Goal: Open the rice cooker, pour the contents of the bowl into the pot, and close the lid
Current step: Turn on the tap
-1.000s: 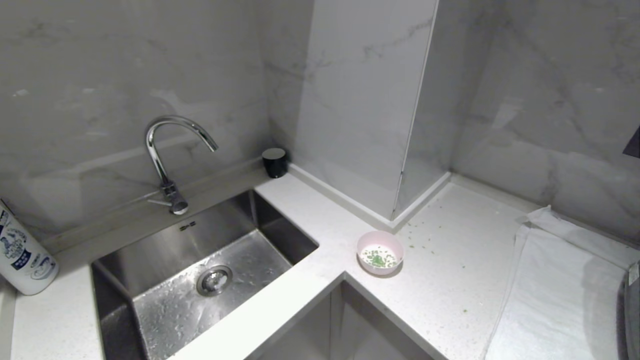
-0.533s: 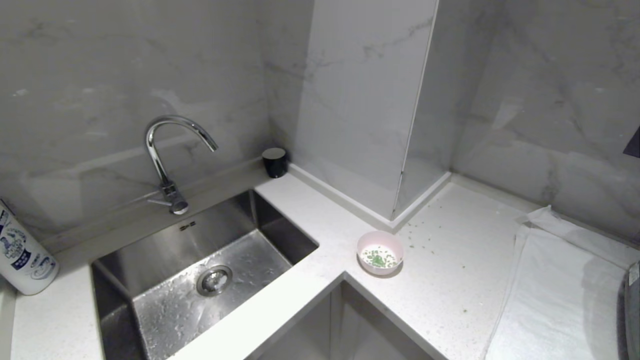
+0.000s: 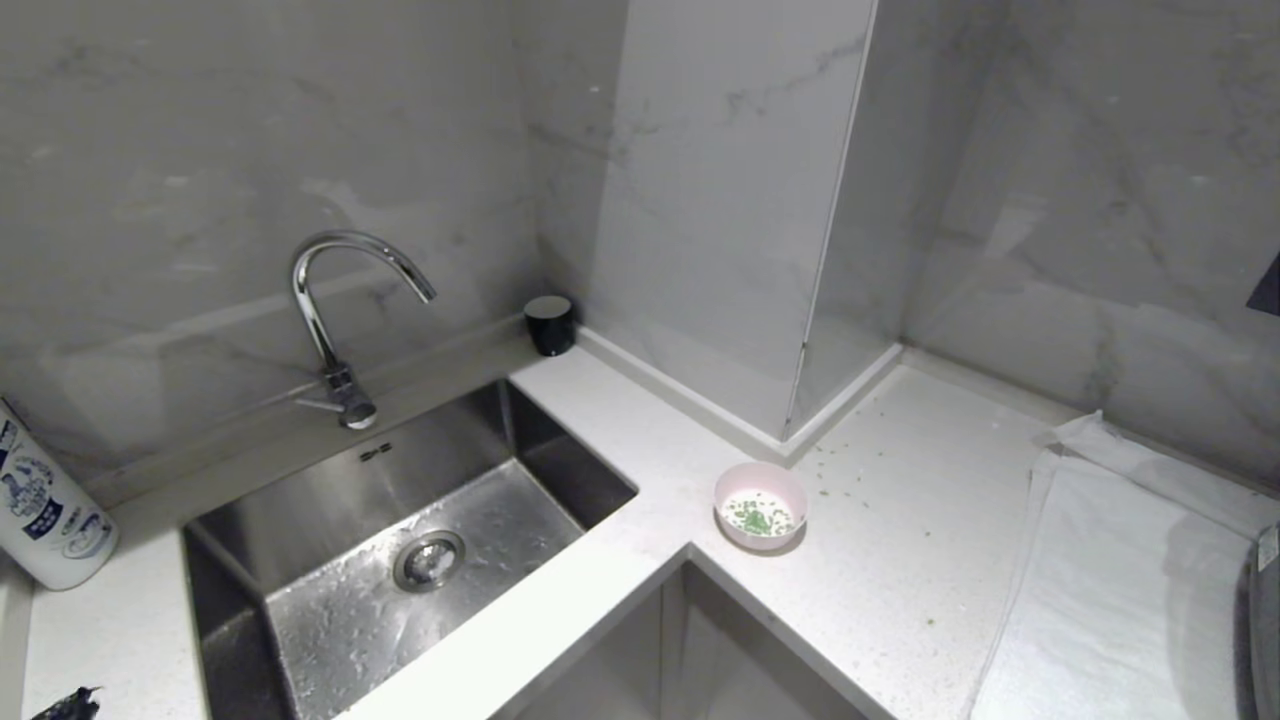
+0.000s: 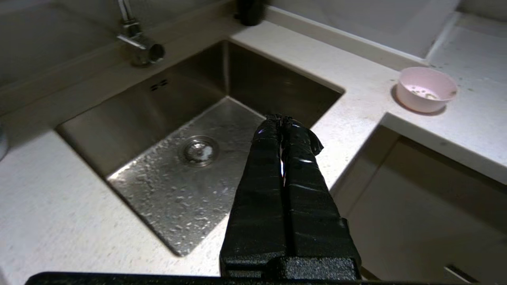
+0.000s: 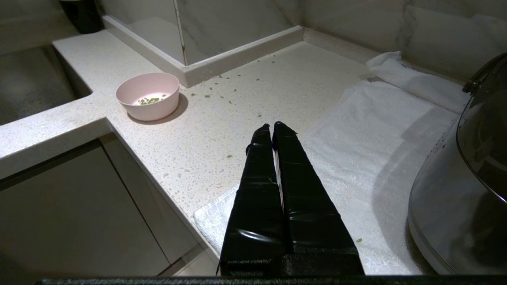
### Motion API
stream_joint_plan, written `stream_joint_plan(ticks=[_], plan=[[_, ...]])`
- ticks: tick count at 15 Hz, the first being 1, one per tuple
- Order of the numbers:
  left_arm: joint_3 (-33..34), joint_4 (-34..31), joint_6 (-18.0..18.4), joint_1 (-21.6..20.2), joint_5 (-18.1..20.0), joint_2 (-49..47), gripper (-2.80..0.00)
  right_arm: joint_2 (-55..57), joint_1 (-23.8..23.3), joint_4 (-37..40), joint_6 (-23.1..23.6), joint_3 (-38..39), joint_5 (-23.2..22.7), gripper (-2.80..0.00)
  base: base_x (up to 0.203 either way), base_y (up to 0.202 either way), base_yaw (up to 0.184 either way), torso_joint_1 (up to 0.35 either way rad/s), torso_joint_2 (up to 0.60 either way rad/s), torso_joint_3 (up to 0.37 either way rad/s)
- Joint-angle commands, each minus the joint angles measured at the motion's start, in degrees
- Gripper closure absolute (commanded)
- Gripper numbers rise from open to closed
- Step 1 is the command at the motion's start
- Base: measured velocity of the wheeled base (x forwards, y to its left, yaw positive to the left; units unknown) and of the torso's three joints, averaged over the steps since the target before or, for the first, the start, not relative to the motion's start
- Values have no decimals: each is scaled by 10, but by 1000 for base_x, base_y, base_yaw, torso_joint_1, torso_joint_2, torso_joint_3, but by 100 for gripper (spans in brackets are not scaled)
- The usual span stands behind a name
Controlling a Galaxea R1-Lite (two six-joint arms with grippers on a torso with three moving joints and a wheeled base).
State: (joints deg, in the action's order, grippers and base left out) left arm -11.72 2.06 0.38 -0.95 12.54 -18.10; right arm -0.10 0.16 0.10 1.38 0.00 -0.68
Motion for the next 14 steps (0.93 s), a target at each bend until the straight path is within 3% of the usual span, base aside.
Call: stream_joint_plan(ticks=[1, 4, 6, 10, 14], plan=[[-18, 85, -1, 6, 24, -201, 0, 1, 0, 0, 0, 1, 0, 0, 0, 0, 0, 0, 0, 0], [-78, 197, -32, 65, 31, -397, 0, 1, 0, 0, 0, 1, 0, 0, 0, 0, 0, 0, 0, 0], [-156, 235, -72, 140, -1, -521, 0, 1, 0, 0, 0, 1, 0, 0, 0, 0, 0, 0, 0, 0], [-332, 267, -126, 256, -59, -740, 0, 1, 0, 0, 0, 1, 0, 0, 0, 0, 0, 0, 0, 0], [-513, 265, -175, 301, -87, -928, 0, 1, 0, 0, 0, 1, 0, 0, 0, 0, 0, 0, 0, 0]])
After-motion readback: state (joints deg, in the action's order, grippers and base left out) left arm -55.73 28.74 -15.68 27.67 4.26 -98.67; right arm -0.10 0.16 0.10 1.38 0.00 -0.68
